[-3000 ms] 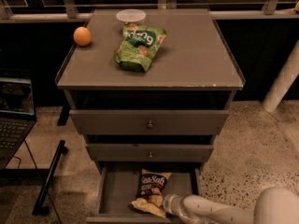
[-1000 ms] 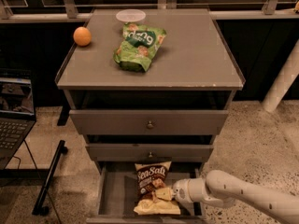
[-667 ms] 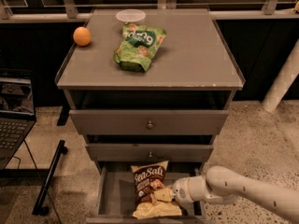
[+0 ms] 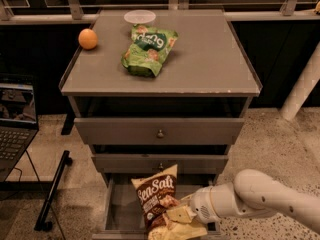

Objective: Pick brown chip bag from bottom drawer and place on counter

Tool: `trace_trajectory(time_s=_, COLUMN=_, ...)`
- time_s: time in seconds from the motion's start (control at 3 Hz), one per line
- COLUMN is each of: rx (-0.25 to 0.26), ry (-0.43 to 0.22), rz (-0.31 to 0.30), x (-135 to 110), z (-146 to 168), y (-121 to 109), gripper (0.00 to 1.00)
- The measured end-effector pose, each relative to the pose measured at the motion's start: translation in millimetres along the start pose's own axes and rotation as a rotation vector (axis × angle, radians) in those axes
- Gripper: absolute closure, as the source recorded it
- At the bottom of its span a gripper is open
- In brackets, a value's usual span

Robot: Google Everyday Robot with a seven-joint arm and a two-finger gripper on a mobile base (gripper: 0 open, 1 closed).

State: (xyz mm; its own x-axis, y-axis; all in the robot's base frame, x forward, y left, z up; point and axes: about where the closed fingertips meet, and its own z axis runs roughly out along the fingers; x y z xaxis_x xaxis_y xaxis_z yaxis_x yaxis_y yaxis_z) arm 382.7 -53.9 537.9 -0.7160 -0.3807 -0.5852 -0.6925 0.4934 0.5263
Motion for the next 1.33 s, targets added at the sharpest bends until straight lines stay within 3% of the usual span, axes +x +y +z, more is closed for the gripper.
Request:
trace_trajectory(time_s=0.33, rx=0.052, ry=-0.004, rz=-0.035, x=-13, z=-21, y=3, gripper=1.0)
trace_trajectory(time_s=1.0, rx=0.054, ry=-0.028, rz=-0.051, x=-17, z=-30, y=3, gripper=1.0)
trace_trajectory(time_s=1.33, rx=0.109, ry=-0.068, rz=-0.088, x=-33, z=-70, y=19, gripper=1.0)
